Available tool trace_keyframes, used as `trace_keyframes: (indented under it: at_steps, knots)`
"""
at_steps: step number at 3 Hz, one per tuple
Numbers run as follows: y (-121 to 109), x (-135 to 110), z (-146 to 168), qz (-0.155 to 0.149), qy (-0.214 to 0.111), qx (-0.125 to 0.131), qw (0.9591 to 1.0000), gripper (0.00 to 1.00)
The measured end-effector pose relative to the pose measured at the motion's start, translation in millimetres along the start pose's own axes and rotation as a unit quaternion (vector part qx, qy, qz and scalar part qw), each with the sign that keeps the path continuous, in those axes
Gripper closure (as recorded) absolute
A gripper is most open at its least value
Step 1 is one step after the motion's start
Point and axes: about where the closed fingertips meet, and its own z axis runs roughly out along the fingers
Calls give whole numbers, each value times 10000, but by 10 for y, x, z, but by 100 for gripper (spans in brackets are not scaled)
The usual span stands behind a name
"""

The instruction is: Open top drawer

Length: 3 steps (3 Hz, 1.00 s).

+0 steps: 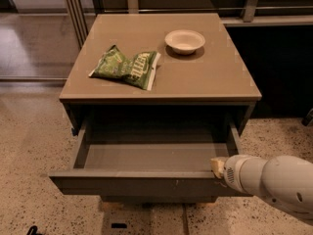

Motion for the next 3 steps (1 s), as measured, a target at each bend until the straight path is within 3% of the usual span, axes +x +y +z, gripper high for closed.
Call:
trace_keyframes:
  at_steps: [1, 2, 3]
  knots:
    - [146, 75, -131, -244, 48, -184, 9995, 100]
    - [183, -128, -373, 46, -454, -255, 9986, 73]
    - [109, -181, -461, 553, -1037, -129, 9930, 50]
